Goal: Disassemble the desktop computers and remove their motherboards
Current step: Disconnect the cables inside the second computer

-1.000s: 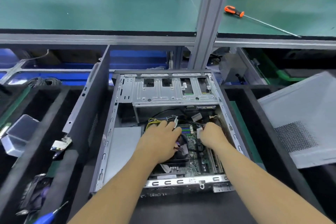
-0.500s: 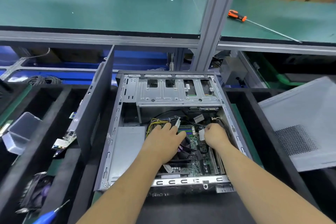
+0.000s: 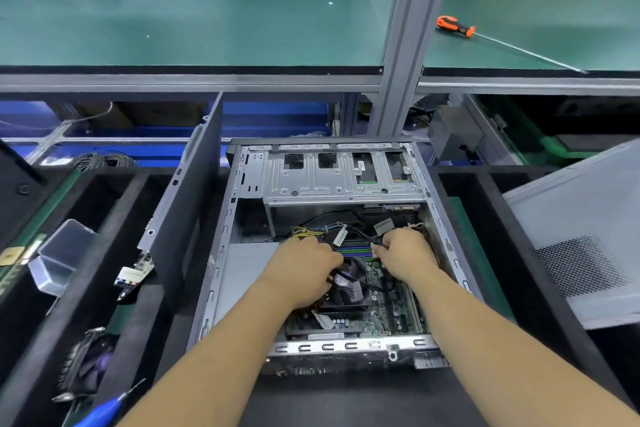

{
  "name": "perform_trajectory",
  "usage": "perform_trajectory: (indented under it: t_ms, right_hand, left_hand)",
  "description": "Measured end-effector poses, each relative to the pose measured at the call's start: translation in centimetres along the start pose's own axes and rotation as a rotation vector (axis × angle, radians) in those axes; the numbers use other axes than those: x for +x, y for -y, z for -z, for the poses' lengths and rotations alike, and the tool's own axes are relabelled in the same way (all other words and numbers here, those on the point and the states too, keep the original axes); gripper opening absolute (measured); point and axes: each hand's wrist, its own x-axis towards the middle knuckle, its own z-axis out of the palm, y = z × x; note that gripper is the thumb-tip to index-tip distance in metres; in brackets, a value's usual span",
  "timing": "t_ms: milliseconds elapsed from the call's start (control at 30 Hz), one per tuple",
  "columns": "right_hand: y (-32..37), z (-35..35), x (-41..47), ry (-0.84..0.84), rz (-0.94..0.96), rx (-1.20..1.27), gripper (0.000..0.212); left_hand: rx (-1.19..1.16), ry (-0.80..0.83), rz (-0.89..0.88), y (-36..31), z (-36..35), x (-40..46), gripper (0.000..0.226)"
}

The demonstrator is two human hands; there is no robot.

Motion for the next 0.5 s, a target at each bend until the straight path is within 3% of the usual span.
perform_trajectory:
  t_ms: [100, 200, 333, 500]
  right_hand:
    - [0.5, 0.1, -0.3, -0.103, 0.122, -0.091, 0.043]
    - [0.9, 0.1, -0.5, -0.134, 0.132, -0.114, 0.049]
    - [1.9, -0.1, 0.2, -0.225, 0.182, -0.298, 0.014]
    - [1.7, -0.7, 2.2, -0.082, 0.238, -0.326, 0.027]
  left_hand:
    - [0.036, 0.019, -0.044, 1.6, 0.6, -0.3, 0.033]
    - [-0.128, -0.029, 0.056, 2.4, 0.5, -0.7, 0.03]
    - [-0.207, -0.002, 0.15, 2.3, 0.3, -0.3, 0.03]
    - [-0.23, 0.001, 0.178, 2.2, 0.4, -0.4, 0.032]
